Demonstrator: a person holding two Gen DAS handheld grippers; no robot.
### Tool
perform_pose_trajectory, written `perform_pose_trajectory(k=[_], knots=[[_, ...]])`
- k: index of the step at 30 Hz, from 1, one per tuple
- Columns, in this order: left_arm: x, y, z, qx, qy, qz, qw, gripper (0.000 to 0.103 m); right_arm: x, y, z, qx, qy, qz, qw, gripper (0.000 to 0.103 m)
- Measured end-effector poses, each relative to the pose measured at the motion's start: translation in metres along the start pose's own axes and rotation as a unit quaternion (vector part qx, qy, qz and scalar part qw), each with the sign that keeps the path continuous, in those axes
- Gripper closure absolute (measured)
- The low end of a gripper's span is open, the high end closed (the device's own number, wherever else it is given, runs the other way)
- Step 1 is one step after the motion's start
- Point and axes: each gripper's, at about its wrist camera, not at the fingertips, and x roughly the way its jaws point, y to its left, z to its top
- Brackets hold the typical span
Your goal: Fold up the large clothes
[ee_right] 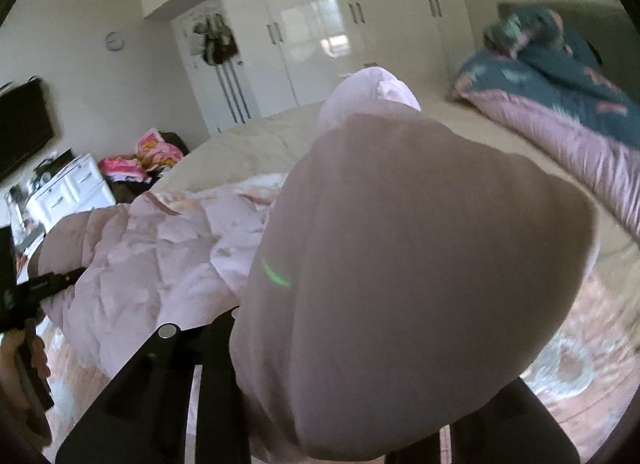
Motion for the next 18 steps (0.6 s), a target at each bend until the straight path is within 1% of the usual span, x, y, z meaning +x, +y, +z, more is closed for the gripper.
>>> perform_pose_trajectory(k=[4, 10, 18], knots=[[-0.025, -0.003, 0.0, 0.004, -0.008, -0.012, 0.9999, 0.078, -0.018, 0.012, 0.003, -0.03, -0.003, -0.002, 1.0, 0.076], [-0.057, -0.005, -0.008, 0.023, -0.013, -0.019, 0.9995, 0.078, -0.052, 0.031, -0.008, -0.057, -0.01, -0.006, 0.998, 0.077], [-0.088, 0.015, -0.028, 0.015, -0.008, -0.022, 0.9996, 0.078, -0.089, 0.052, -0.022, -0.078, -0.006, 0.0, 0.997, 0.077]])
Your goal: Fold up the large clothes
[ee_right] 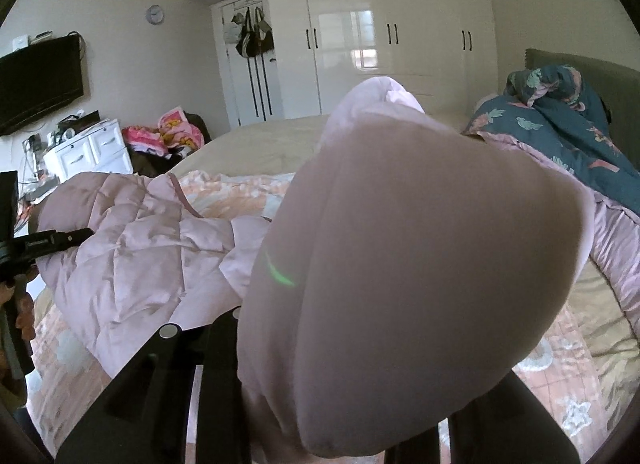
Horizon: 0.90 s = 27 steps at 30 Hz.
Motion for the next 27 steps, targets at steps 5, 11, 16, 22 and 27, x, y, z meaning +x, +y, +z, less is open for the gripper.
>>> perform_pose_trajectory(k=[5, 11, 16, 22, 27], knots=[[-0.02, 0.009, -0.013, 0.004, 0.002, 0.002, 1.0, 0.078, -0.02, 0.009, -0.011, -0.006, 0.004, 0.004, 1.0, 0.077], [-0.041, 0.011, -0.034, 0.022, 0.008, 0.005, 0.9997, 0.078, -0.044, 0.011, -0.036, -0.002, 0.01, 0.004, 1.0, 0.077], [-0.052, 0.008, -0.057, 0.035, 0.012, 0.011, 0.9992, 0.078, -0.057, 0.012, -0.055, 0.004, 0.017, 0.002, 1.0, 0.076], [-0.063, 0.012, -0.083, 0.041, 0.012, 0.019, 0.9989, 0.077, -0.069, 0.015, -0.076, 0.003, 0.028, -0.001, 1.0, 0.076], [-0.068, 0.021, -0.106, 0.037, 0.015, 0.022, 0.9989, 0.075, -0.072, 0.011, -0.095, 0.01, 0.042, -0.005, 0.999, 0.074]])
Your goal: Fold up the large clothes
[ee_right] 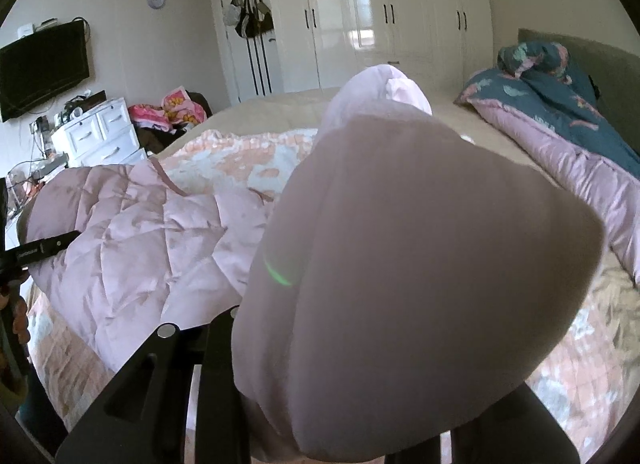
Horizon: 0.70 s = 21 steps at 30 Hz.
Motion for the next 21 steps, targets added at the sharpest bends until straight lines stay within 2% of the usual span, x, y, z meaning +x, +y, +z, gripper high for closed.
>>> perform_pose_trajectory(k=[7, 11, 15, 18, 21], knots=[[0.009, 0.014, -0.026, -0.019, 0.014, 0.012, 0.9996, 0.069, 0.013, -0.022, -0.027, 0.065, 0.036, -0.007, 0.997, 0.069], [0.014, 0.019, -0.039, -0.027, 0.019, 0.019, 0.9993, 0.066, 0.024, -0.038, -0.042, 0.115, 0.067, -0.011, 0.991, 0.062], [0.016, 0.022, -0.047, -0.032, 0.022, 0.025, 0.9989, 0.061, 0.029, -0.049, -0.056, 0.155, 0.079, -0.011, 0.985, 0.055], [0.017, 0.025, -0.052, -0.038, 0.024, 0.025, 0.9987, 0.058, 0.029, -0.058, -0.067, 0.192, 0.086, -0.005, 0.978, 0.045], [0.015, 0.026, -0.055, -0.041, 0.03, 0.025, 0.9984, 0.054, 0.025, -0.071, -0.082, 0.228, 0.095, -0.003, 0.969, 0.027]])
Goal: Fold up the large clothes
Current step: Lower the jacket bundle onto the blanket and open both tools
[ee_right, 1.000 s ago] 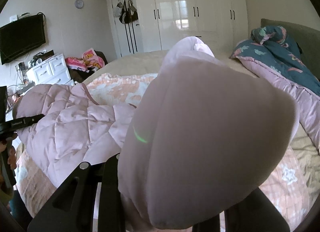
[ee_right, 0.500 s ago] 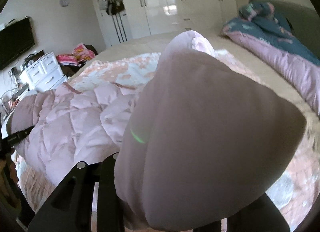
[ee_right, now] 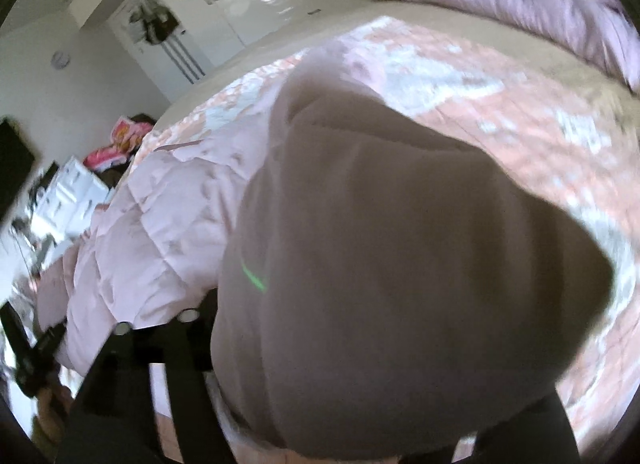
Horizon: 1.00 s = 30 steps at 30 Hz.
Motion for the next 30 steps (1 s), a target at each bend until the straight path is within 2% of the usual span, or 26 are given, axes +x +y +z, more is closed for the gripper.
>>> perform_pose_trajectory(k=[1, 3, 4, 7, 12, 15, 20, 30], knots=[[-0.001, 0.001, -0.001, -0.001, 0.001, 0.0, 1.0, 0.051, -0.001, -0.004, -0.002, 0.008, 0.002, -0.001, 1.0, 0.02], [-0.004, 0.004, -0.003, -0.006, 0.005, 0.0, 1.0, 0.047, -0.006, -0.015, -0.008, 0.029, 0.005, 0.006, 1.0, 0.013], [-0.006, 0.004, -0.004, -0.008, 0.006, 0.001, 1.0, 0.045, -0.01, -0.019, -0.011, 0.034, 0.005, 0.004, 0.999, 0.006], [-0.014, 0.007, -0.008, -0.007, 0.008, 0.002, 0.9999, 0.037, -0.025, -0.03, -0.02, 0.039, -0.001, 0.001, 0.999, 0.005], [-0.036, 0.021, -0.021, -0.004, 0.004, 0.013, 0.9999, 0.01, -0.059, -0.046, -0.035, 0.04, -0.009, -0.003, 0.999, 0.004], [-0.056, 0.027, -0.029, 0.0, -0.001, 0.019, 0.9998, 0.009, -0.081, -0.044, -0.04, 0.023, -0.023, -0.022, 0.999, 0.004], [-0.086, 0.027, -0.036, 0.009, -0.009, 0.022, 0.9997, 0.009, -0.12, -0.034, -0.05, -0.007, -0.062, -0.027, 0.998, 0.004], [-0.141, -0.012, -0.031, 0.041, -0.057, 0.004, 0.9975, 0.009, -0.19, 0.025, -0.06, -0.105, -0.126, -0.002, 0.986, 0.004]])
